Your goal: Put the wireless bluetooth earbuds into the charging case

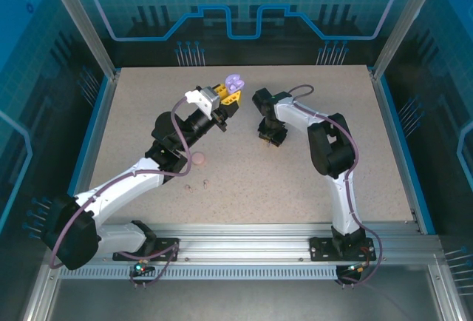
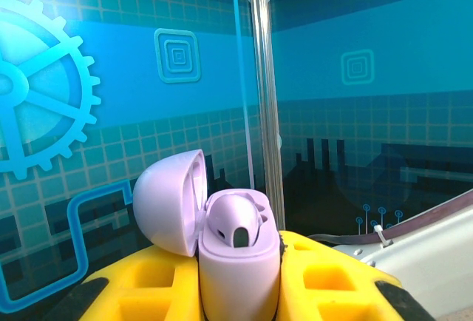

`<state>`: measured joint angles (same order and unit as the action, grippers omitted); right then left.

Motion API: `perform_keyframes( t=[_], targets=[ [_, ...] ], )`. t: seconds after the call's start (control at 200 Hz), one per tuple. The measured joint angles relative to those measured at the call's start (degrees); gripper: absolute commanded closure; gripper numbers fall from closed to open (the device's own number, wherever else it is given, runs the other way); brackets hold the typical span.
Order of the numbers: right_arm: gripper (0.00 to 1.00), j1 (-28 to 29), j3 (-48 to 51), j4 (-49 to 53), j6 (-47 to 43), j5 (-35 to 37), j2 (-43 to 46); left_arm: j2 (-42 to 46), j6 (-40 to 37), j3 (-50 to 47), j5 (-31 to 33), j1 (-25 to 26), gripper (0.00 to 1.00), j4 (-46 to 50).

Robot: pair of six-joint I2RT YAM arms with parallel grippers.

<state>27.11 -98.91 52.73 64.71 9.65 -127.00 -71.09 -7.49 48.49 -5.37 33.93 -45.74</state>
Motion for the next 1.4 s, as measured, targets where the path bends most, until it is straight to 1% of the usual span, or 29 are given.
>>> perform_keyframes(
  t=[0.43,0.67,0.87,1.07,1.256,1.401],
  targets=[
    [0.91,0.0,0.66,-0.87,-0.79,-0.24,0.57,0.0,0.0,0.0,0.0,0.0,1.0,0.04],
    [0.92,0.0,6.19,-5.51,-3.34,-0.2,4.9,0.0,-0.02,0.0,0.0,0.0,1.0,0.11],
    [0.92,0.42,12.98,-11.52,-7.5,0.85,14.29,0.22,0.0,0.0,0.0,0.0,1.0,0.5],
    [0.91,1.36,19.45,-18.88,-14.16,2.4,27.47,0.33,-0.02,0.0,-0.02,0.0,1.0,0.7],
    [0.91,2.51,21.38,-24.15,-21.68,3.37,39.98,0.33,0.0,0.0,-0.07,0.0,1.0,1.77],
    [0.91,2.64,21.38,-28.63,-27.21,2.75,48.5,0.33,0.0,0.0,-0.61,0.0,1.0,1.92]
  ],
)
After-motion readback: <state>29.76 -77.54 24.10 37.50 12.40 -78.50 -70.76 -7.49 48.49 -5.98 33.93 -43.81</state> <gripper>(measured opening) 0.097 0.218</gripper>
